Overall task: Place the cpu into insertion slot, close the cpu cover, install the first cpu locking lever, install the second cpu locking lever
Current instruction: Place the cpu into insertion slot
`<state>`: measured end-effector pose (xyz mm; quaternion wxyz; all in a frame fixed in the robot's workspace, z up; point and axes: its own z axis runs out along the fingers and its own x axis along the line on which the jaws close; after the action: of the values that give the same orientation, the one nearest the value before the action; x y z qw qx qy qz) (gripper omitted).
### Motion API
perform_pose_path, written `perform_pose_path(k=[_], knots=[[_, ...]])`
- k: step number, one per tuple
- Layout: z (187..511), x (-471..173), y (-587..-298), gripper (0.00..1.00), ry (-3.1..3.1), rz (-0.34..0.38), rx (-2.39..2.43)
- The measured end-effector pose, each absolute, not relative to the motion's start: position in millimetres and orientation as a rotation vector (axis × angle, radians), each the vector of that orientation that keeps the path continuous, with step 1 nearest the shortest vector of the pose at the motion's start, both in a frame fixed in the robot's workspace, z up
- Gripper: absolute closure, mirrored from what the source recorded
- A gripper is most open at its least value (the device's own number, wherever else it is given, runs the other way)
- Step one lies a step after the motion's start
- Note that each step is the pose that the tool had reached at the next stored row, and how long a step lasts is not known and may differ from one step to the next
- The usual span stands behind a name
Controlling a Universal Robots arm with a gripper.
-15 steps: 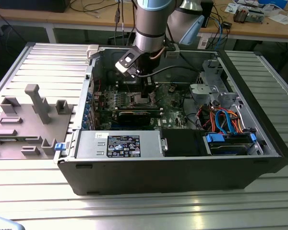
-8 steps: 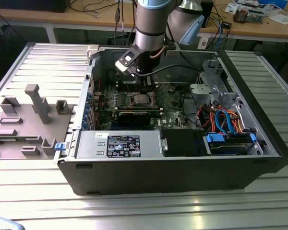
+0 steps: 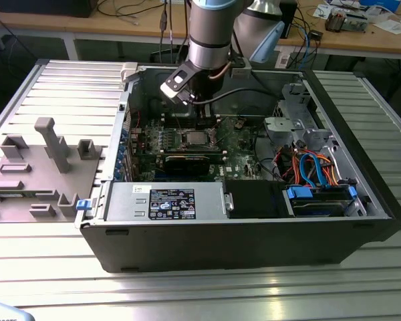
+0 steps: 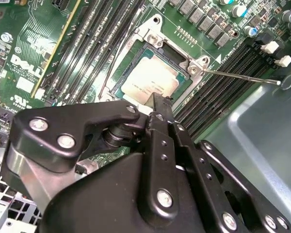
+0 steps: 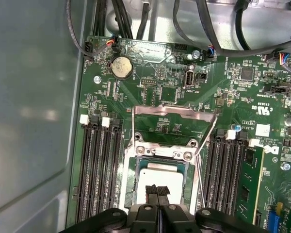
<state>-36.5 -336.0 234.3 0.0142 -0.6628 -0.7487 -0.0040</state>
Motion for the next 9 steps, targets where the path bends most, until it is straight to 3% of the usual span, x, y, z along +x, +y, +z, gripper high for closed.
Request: perform_pose_path(k=[9], knots=[[246.1, -36.5, -335.9, 0.89, -2.332, -0.01, -2.065]])
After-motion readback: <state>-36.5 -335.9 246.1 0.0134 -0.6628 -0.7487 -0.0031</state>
